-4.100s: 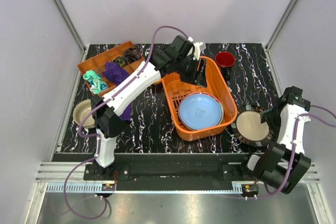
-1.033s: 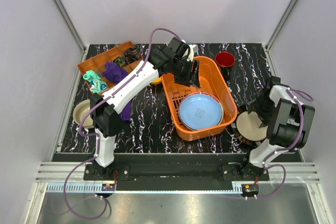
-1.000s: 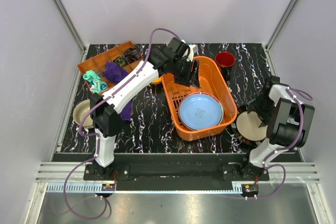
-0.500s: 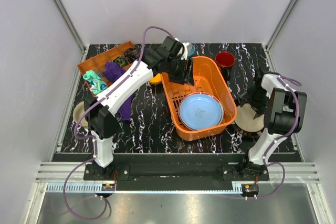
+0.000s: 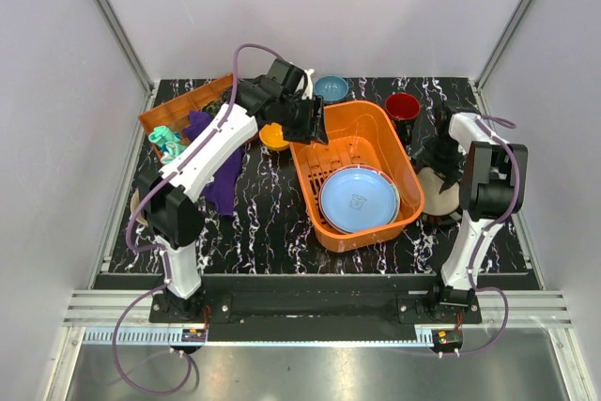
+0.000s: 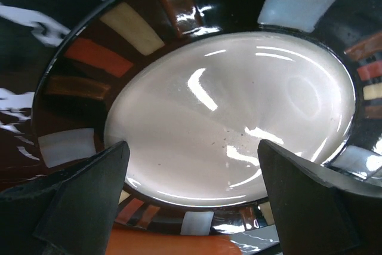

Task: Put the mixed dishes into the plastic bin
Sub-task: Move the plate to the center of the board.

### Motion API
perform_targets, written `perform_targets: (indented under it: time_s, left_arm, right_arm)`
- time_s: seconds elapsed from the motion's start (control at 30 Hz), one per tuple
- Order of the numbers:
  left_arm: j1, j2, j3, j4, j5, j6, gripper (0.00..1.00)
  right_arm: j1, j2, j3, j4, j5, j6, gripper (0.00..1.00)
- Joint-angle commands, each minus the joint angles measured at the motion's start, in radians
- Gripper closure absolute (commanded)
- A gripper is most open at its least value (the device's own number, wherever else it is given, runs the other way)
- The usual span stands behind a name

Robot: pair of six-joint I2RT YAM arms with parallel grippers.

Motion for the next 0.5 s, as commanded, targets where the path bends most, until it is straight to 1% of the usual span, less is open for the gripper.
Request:
perform_targets:
  time_s: [0.0, 0.1, 0.23, 0.3, 0.4, 0.47]
  left_arm:
    - [0.025, -0.062, -0.005, 0.014, 0.011, 0.018, 0.45]
    - [0.028, -0.065, 0.001, 0.018, 0.013, 0.017, 0.45]
    - [0.028, -0.061, 0.019, 0.020, 0.017, 0.012, 0.45]
    - [0.027, -0.053, 0.036, 0.021, 0.024, 0.006, 0.45]
    - [0.028, -0.050, 0.050, 0.021, 0.037, -0.002, 0.45]
    - [0.028, -0.050, 0.050, 0.021, 0.043, -0.006, 0.45]
  right_arm:
    - [0.028, 0.086, 0.059, 0.039, 0.039, 0.049, 0.00]
    - [0.028, 0.040, 0.091, 0.015, 0.077, 0.036, 0.00]
    - [0.028, -0.079, 0.095, -0.021, 0.103, 0.029, 0.00]
    - [0.027, -0.130, 0.053, -0.029, 0.113, 0.037, 0.00]
    - [0.012, -0.268, -0.025, -0.037, 0.122, 0.062, 0.00]
    - [0.001, -0.322, -0.088, -0.040, 0.127, 0.084, 0.00]
